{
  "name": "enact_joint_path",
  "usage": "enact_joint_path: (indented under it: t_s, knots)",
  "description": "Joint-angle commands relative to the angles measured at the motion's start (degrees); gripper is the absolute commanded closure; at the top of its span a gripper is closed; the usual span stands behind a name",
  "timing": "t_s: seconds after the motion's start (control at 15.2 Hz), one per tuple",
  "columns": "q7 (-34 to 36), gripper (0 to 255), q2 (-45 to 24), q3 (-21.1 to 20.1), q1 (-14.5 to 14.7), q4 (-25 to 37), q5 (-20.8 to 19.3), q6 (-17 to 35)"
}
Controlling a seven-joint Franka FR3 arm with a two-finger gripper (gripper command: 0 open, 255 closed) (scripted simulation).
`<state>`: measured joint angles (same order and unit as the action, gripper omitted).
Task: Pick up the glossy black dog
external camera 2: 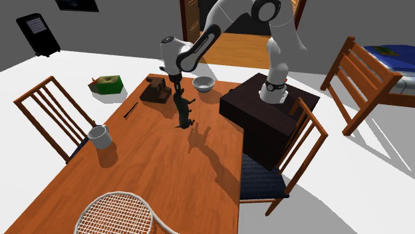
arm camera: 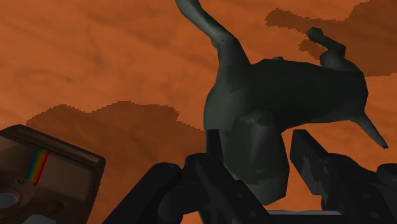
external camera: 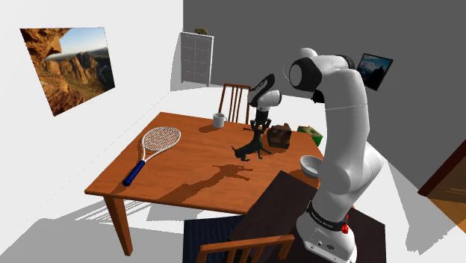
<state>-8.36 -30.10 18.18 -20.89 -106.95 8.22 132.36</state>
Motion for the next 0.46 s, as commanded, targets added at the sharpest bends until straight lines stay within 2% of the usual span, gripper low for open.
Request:
enact_joint_path:
  t_s: [0.0, 0.4]
  knots:
    - [0.2, 255, 1.1, 0.3, 0.2, 0.2, -0.4, -1.3]
    - [0.6, 255, 3.2, 0.8, 0.6, 0.6, -1.2, -3.6]
